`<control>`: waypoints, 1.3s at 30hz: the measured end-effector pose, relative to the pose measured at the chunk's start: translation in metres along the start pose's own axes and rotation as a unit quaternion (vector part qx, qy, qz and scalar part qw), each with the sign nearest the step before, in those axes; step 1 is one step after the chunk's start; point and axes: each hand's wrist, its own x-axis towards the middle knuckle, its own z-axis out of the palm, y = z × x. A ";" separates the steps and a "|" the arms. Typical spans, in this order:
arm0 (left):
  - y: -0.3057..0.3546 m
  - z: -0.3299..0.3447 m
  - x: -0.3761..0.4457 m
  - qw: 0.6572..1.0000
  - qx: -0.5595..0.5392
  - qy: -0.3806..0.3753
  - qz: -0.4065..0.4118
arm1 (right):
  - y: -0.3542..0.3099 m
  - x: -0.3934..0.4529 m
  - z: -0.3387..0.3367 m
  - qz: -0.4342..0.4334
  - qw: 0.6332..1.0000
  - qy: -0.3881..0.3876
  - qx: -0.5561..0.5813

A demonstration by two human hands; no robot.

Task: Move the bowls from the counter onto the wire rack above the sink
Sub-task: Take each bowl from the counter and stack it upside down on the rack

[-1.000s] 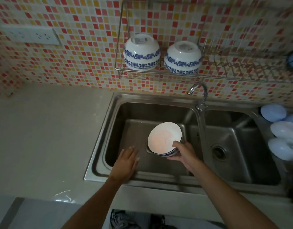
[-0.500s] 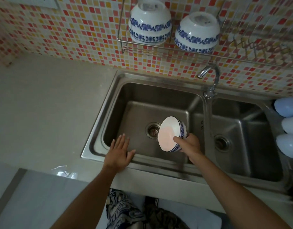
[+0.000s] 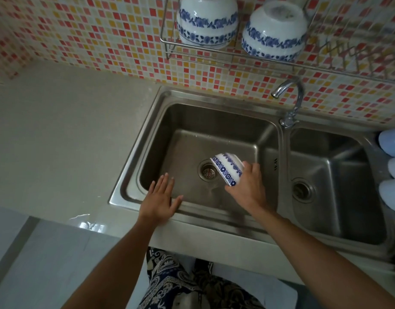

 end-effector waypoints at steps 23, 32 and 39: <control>0.008 -0.061 0.025 0.986 -0.111 0.107 0.063 | -0.028 0.009 -0.052 0.337 0.748 -0.073 0.568; 0.083 -0.254 0.100 0.913 -0.022 0.330 0.238 | -0.031 -0.004 -0.137 0.244 0.574 -0.106 0.775; 0.114 -0.280 0.141 0.944 0.080 0.230 0.223 | -0.048 0.007 -0.201 0.153 0.551 -0.092 0.815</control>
